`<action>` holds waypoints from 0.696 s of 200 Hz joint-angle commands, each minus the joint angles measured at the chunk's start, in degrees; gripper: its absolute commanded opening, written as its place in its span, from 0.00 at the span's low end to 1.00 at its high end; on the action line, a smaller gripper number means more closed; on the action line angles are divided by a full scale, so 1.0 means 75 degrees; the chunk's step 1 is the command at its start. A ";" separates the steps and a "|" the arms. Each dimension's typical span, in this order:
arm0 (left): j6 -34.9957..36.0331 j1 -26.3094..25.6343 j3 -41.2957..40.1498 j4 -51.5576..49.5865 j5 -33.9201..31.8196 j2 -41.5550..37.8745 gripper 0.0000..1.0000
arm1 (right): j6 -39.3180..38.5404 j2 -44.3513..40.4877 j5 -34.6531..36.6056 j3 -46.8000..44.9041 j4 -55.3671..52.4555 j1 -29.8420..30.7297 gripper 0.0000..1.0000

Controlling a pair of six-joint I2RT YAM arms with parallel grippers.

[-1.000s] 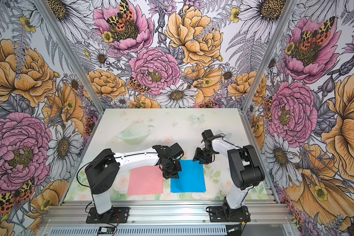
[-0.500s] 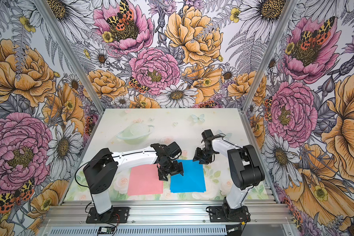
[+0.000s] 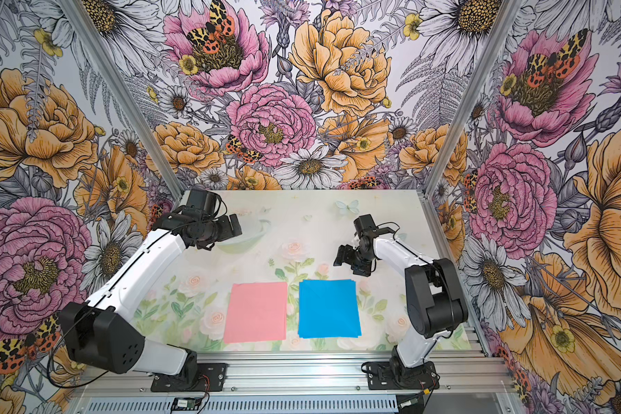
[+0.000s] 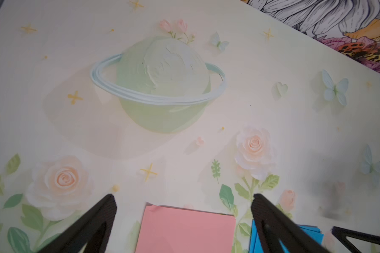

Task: Sort the scattered colored papers by color
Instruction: Reset both arms

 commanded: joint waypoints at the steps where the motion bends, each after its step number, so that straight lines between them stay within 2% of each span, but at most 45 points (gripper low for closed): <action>1: 0.1351 0.0508 0.0101 0.0683 -0.0632 0.0436 0.99 | -0.0558 -0.0736 0.0924 0.0775 -0.0206 0.0015 0.99; 22: 0.1883 0.0556 -0.0481 0.1668 -0.1023 0.0260 0.99 | -0.1396 -0.1193 0.2302 0.0979 -0.0018 -0.0138 0.99; 41: 0.2328 0.0542 -0.1437 0.2948 -0.1352 -0.0363 0.99 | -0.1936 -0.1592 0.3275 0.0657 0.0722 -0.0545 0.99; 64: 0.2700 0.0594 -0.2624 0.4421 -0.1956 -0.1210 0.99 | -0.1954 -0.1882 0.3522 -0.0349 0.2499 -0.1516 0.99; 78: 0.2882 0.0757 -0.3204 0.5285 -0.2089 -0.1317 0.99 | -0.2024 -0.1747 0.3744 -0.0880 0.3411 -0.1891 0.99; 95: 0.3115 0.1215 -0.3276 0.5346 -0.1385 -0.0852 0.99 | -0.2790 -0.1239 0.3708 -0.1217 0.4250 -0.1961 0.99; 106: 0.2971 0.1383 -0.3152 0.5144 -0.1238 -0.0521 0.99 | -0.3075 -0.0821 0.3991 -0.1231 0.4333 -0.1924 0.99; 113: 0.2845 0.1489 -0.3349 0.5439 -0.0838 -0.0536 0.99 | -0.3168 -0.0542 0.4236 -0.1238 0.4331 -0.1926 0.99; 129: 0.2521 0.1627 -0.4302 0.7081 -0.0317 -0.0962 0.99 | -0.3283 -0.0110 0.4802 -0.1427 0.4656 -0.1938 0.99; 139: 0.2910 0.1713 -0.5275 0.9058 0.0186 -0.1308 0.99 | -0.3380 -0.0127 0.4746 -0.2096 0.5625 -0.1956 0.99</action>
